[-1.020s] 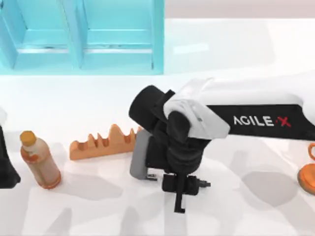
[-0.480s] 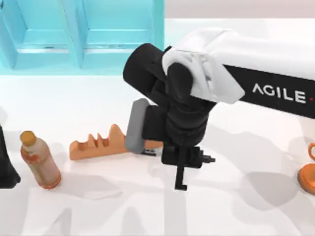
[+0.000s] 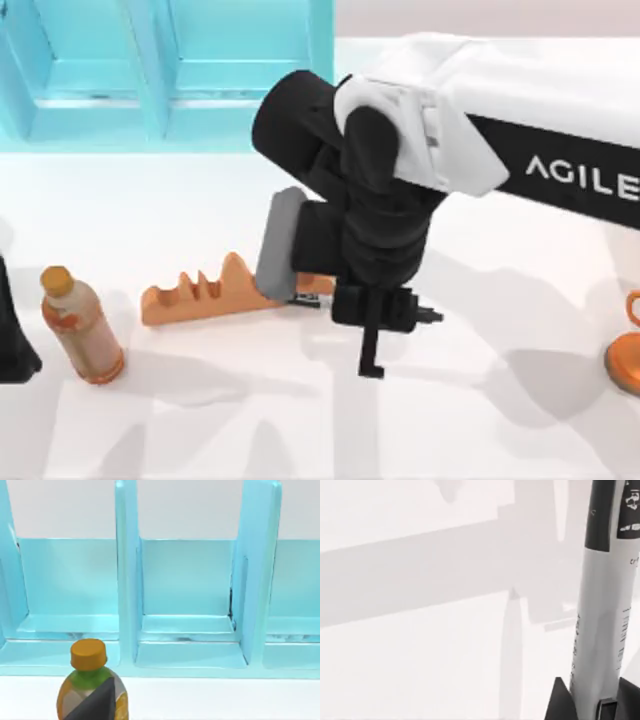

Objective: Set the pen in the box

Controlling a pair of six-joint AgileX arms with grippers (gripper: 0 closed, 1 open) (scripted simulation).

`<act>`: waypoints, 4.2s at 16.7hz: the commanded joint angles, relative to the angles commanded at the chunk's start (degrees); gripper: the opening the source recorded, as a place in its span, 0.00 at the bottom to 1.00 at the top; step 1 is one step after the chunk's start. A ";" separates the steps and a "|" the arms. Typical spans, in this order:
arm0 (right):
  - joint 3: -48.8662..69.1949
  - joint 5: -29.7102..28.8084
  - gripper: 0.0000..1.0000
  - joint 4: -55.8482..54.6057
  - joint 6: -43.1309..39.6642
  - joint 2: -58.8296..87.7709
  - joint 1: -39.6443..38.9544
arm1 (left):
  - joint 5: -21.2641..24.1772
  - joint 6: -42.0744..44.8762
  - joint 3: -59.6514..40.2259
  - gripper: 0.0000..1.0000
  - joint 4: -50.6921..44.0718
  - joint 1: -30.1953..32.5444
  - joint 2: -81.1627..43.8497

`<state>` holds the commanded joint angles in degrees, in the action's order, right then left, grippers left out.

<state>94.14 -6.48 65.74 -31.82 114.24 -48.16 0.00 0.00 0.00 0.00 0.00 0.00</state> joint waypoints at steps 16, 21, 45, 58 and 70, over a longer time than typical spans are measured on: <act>15.03 -1.04 0.00 16.02 40.56 9.46 28.99 | 0.00 0.00 0.00 1.00 0.00 0.00 0.00; 19.62 -1.11 0.00 20.85 54.48 11.84 39.18 | 0.00 0.00 0.00 1.00 0.00 0.00 0.00; 31.61 -2.05 0.00 35.17 100.06 17.87 72.10 | 0.00 0.00 0.00 1.00 0.00 0.00 0.00; 7.73 -1.51 0.00 18.38 101.54 11.05 70.72 | 0.00 0.00 0.00 1.00 0.00 0.00 0.00; 7.73 -1.51 0.68 18.38 101.54 11.05 70.72 | 0.00 0.00 0.00 1.00 0.00 0.00 0.00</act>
<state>101.87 -7.99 84.12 69.72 125.29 22.56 0.00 0.00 0.00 0.00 0.00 0.00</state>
